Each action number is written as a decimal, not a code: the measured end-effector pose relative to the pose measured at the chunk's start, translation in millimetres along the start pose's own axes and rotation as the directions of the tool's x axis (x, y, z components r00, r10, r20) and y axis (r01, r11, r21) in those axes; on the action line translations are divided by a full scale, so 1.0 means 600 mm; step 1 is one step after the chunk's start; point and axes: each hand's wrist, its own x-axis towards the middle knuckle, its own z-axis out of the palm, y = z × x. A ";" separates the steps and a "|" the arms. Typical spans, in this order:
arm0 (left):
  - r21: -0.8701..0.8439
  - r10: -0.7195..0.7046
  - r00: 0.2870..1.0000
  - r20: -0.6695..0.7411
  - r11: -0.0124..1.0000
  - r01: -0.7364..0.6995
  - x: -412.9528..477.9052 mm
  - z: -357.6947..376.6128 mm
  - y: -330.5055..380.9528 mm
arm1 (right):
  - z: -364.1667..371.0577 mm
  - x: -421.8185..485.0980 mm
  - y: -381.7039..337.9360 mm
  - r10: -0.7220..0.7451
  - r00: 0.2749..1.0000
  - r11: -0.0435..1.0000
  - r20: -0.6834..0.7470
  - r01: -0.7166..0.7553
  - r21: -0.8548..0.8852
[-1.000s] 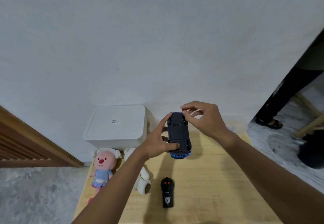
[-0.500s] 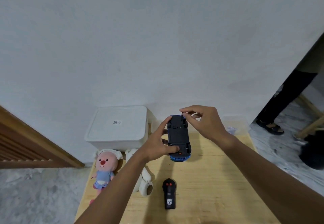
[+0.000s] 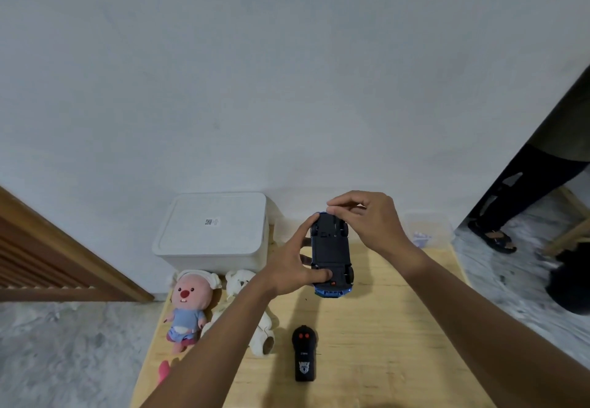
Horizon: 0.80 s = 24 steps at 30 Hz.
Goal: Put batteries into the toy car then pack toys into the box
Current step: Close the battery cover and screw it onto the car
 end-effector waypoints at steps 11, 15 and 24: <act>-0.001 -0.011 1.000 -0.023 1.000 0.011 0.005 0.003 -0.004 | -0.011 0.004 0.007 0.002 0.999 0.999 -0.042 -0.004 -0.054; -0.007 -0.005 1.000 -0.026 1.000 0.005 0.007 0.007 -0.002 | -0.013 0.005 0.005 0.006 0.998 0.999 -0.061 -0.009 -0.043; -0.054 0.006 1.000 -0.018 0.999 -0.007 0.008 0.001 0.011 | -0.008 -0.002 0.016 -0.102 0.979 0.992 -0.179 0.087 -0.088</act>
